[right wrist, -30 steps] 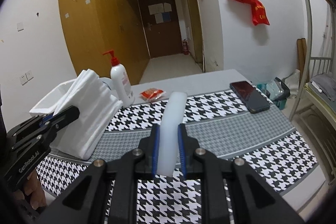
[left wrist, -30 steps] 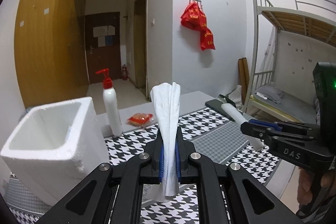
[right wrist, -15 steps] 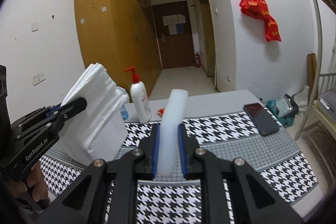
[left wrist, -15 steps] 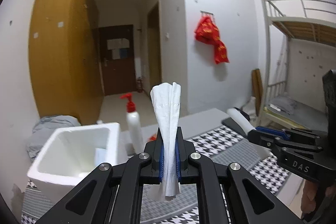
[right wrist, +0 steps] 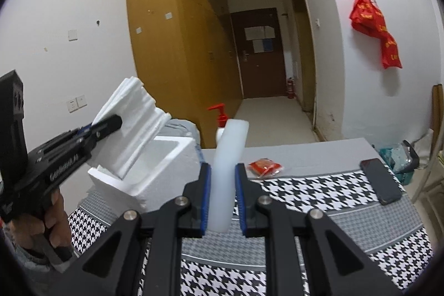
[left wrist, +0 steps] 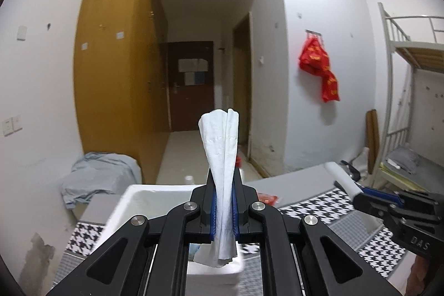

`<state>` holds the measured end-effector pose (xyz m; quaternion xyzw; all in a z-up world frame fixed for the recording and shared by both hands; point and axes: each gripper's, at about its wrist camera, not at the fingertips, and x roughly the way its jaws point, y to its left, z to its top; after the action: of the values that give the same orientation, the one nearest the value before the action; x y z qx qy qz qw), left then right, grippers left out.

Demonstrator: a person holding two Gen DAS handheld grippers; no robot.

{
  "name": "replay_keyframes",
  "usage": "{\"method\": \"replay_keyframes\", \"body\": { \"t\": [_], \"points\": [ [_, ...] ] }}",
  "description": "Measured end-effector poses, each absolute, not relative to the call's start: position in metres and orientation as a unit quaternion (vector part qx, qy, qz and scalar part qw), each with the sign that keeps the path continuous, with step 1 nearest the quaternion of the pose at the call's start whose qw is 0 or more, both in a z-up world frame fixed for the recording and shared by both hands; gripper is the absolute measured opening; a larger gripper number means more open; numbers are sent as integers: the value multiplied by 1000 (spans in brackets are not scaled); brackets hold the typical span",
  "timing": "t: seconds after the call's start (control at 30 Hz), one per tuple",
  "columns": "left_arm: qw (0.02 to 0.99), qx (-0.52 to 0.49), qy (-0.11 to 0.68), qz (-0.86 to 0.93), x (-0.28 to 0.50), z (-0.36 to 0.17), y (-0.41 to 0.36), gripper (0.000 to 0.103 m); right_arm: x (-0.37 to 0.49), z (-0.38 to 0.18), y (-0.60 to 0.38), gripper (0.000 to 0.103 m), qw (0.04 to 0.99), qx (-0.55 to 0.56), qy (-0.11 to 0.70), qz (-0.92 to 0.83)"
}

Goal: Organize soft objects
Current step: 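Carry the towel and foam roll over the white foam box with both grippers, then lower the white towel into the foam box and open the left gripper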

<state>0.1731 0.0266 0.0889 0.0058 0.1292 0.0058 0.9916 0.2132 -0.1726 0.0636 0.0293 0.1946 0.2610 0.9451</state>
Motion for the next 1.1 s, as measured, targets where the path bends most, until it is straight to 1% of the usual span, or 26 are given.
{"method": "replay_keyframes", "body": {
  "t": [0.33,0.73,0.8,0.87,0.93,0.97,1.03,1.1],
  "points": [
    [986,0,161,46,196,77,58,9,220,58,-150,21,935,22,203,289],
    [978,-15,205,42,218,55,82,10,226,52,-137,21,931,18,215,294],
    [975,-18,215,45,221,52,85,23,226,52,-135,21,931,17,217,294],
    [975,-23,216,50,222,49,90,73,226,52,-134,21,932,17,219,290],
    [977,-36,203,56,217,49,96,89,227,53,-133,21,932,17,220,287],
    [977,-39,199,62,214,50,99,94,228,53,-132,21,932,17,221,286],
    [979,-43,189,68,209,51,103,100,228,53,-129,21,932,16,224,285],
    [979,-44,182,77,204,51,105,101,228,53,-126,21,932,14,223,285]
  ]
}}
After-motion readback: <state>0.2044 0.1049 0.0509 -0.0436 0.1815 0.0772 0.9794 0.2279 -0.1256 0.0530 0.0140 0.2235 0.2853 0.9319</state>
